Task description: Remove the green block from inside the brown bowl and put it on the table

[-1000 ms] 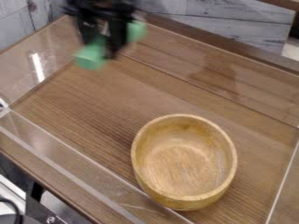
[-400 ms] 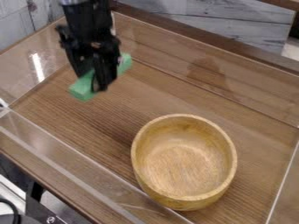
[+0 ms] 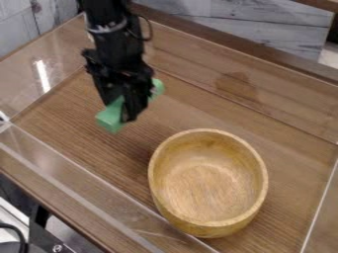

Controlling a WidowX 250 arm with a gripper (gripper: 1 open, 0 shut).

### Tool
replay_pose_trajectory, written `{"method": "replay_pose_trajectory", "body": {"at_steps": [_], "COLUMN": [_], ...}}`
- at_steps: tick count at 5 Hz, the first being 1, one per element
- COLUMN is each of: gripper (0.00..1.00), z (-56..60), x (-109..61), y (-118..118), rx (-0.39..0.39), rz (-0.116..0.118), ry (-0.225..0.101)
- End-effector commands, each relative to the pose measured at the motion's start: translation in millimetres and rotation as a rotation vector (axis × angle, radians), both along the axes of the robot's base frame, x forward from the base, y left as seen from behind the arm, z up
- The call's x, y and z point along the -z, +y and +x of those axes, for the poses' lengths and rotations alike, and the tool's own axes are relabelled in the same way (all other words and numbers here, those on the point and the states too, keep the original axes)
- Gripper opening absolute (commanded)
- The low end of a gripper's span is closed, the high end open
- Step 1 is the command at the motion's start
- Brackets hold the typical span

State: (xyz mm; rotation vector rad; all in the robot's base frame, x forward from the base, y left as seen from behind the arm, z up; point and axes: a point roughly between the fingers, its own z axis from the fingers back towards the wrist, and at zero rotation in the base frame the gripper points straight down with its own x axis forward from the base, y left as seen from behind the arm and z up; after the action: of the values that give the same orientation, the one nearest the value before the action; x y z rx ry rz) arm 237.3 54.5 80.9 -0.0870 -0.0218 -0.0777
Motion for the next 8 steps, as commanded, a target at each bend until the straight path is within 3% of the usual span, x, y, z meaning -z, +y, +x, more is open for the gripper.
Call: {"method": "replay_pose_trajectory", "body": {"at_steps": [1,8], "gripper": [0.00,0.00], "z": [8.8,20.3], "x": [-2.3,2.1], "y": [-4,-5], "rx": [0.013,-0.002], "rz": [0.016,-0.027], "ry": [-0.038,-0.061]}}
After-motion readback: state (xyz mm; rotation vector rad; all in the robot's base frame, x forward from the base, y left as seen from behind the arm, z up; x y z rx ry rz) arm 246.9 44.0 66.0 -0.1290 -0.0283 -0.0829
